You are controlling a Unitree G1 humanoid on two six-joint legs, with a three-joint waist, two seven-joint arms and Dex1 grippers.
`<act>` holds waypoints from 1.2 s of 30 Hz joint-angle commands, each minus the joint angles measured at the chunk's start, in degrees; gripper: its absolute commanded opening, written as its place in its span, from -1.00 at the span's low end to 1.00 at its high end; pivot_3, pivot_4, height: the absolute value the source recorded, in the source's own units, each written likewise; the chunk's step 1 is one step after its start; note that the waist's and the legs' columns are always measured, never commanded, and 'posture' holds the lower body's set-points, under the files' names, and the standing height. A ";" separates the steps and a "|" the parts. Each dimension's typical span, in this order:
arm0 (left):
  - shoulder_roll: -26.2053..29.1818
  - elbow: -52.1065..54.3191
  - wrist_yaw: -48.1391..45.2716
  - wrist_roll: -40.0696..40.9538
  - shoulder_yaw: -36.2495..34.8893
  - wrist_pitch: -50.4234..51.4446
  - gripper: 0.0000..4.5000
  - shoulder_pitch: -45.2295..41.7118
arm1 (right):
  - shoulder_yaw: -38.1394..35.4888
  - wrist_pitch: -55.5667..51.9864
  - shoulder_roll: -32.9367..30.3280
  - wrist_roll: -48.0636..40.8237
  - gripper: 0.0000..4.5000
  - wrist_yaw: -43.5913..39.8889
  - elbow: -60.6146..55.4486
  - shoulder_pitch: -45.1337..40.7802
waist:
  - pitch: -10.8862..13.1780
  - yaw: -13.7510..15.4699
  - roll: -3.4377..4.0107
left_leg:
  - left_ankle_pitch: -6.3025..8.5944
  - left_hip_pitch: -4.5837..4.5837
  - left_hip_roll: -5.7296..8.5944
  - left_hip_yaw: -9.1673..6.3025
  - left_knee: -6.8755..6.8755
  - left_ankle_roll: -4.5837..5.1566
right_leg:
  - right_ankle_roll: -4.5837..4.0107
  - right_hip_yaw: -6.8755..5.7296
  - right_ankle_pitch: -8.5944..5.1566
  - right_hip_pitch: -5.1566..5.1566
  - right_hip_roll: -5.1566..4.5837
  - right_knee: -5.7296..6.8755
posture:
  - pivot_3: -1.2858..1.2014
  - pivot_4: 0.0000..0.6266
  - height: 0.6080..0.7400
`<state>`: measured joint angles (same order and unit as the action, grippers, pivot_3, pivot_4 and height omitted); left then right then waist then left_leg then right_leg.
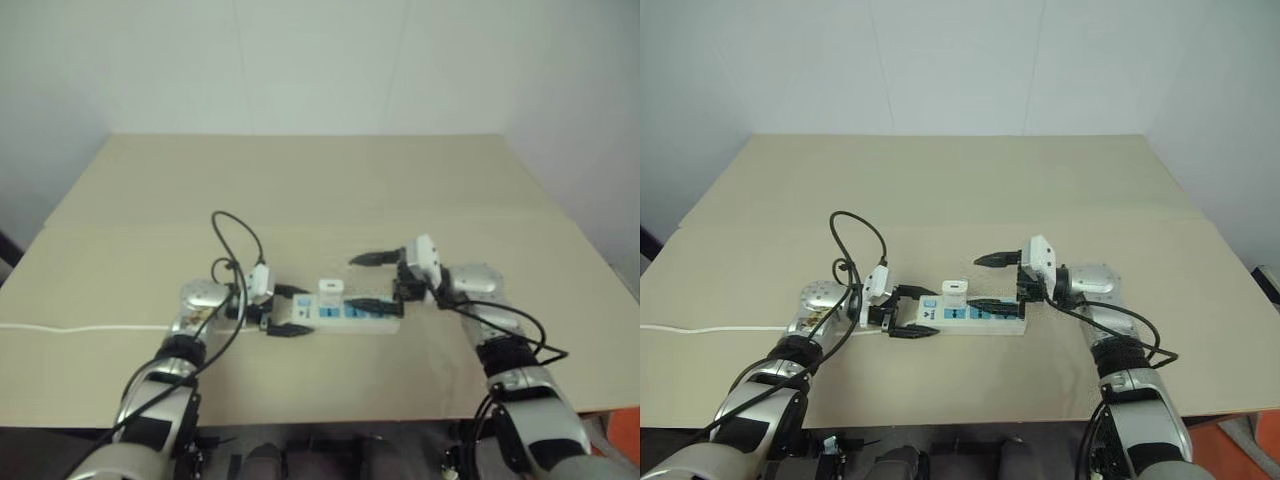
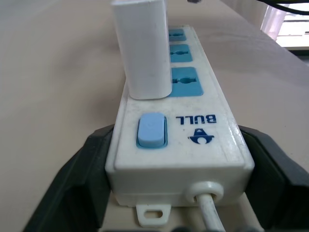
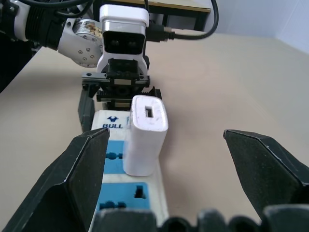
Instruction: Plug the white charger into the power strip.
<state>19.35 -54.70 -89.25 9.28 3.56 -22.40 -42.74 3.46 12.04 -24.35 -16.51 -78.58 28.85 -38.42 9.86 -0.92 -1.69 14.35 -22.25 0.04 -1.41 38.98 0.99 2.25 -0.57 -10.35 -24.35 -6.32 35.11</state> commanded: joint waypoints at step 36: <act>22.20 36.69 2.39 14.32 -8.38 17.22 1.00 18.11 | -11.48 -16.77 -30.26 -5.79 1.00 2.64 -24.71 18.70 | 0.06 0.26 0.04 | 0.02 0.16 -0.08 0.07 -0.05 0.02 | -0.03 0.05 -0.08 0.05 0.00 -0.16 | 0.03 -0.52 1.00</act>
<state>41.27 -20.57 -87.94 22.56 -3.57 -5.76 -24.64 -5.49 -2.68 -52.98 -21.16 -75.63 5.45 -19.54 9.92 -0.66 -1.65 14.37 -22.09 -0.04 -1.35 38.93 1.02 2.21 -0.52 -10.43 -24.30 -6.31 34.96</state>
